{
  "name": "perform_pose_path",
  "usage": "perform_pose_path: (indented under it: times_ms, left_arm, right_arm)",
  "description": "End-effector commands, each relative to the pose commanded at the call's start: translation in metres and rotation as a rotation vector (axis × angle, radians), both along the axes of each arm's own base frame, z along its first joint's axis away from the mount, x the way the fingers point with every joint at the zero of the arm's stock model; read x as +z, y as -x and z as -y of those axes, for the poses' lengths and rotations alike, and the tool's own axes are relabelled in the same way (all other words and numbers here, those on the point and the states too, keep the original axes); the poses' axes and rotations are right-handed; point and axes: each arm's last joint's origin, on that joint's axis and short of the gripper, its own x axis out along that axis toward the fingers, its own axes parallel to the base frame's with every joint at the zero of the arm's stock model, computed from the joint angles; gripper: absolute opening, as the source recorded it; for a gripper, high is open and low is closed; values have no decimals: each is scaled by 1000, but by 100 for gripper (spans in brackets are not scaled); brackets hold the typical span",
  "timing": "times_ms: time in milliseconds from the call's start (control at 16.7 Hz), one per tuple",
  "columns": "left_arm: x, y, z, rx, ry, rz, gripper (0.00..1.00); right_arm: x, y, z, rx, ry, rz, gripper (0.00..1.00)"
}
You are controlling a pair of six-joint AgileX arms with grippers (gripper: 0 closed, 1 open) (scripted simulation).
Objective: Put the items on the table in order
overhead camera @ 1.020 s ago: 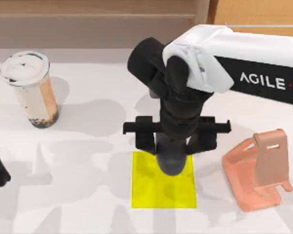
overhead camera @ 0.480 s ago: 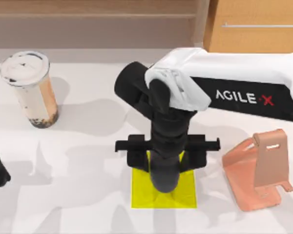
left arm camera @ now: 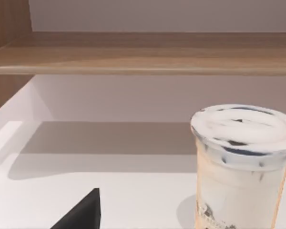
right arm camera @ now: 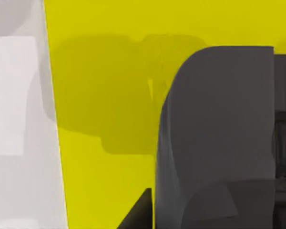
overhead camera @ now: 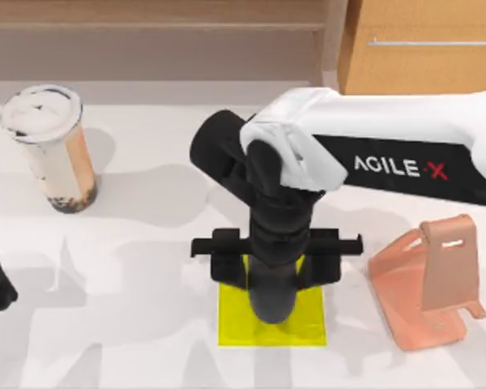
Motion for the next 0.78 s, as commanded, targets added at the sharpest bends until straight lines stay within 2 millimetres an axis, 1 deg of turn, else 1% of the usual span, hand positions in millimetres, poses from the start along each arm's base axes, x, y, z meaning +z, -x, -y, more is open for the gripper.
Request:
perform_pose_path:
  times_ms: [60, 780]
  left_arm:
    - [0, 0, 0, 0, 0, 0, 100]
    - [0, 0, 0, 0, 0, 0, 100]
  right_arm:
    - [0, 0, 0, 0, 0, 0, 0]
    - [0, 0, 0, 0, 0, 0, 90]
